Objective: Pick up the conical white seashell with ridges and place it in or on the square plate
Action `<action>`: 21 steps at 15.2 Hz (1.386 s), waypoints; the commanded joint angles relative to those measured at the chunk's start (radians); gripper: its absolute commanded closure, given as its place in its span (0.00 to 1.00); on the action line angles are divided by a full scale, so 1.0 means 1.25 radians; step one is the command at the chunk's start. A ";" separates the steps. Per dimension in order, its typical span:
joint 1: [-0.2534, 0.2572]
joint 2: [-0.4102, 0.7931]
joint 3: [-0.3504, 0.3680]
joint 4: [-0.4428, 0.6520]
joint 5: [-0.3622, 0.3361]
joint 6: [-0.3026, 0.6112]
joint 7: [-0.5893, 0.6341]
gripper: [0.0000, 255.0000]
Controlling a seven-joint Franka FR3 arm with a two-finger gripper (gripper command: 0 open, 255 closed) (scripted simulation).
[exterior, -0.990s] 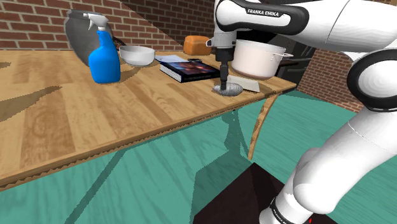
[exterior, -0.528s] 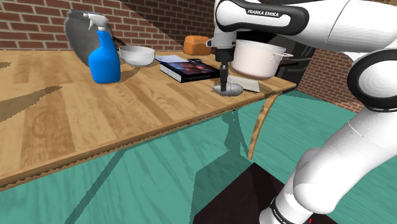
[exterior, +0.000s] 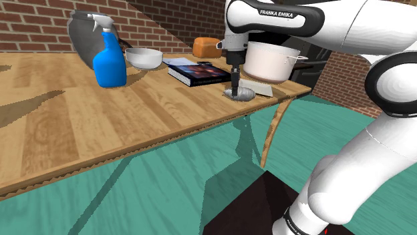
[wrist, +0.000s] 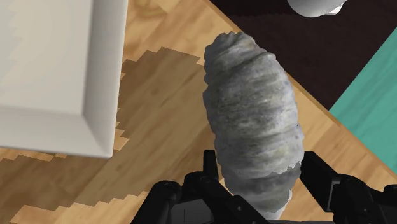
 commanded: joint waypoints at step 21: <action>-0.019 0.098 -0.023 0.305 -0.008 -0.203 -0.065 1.00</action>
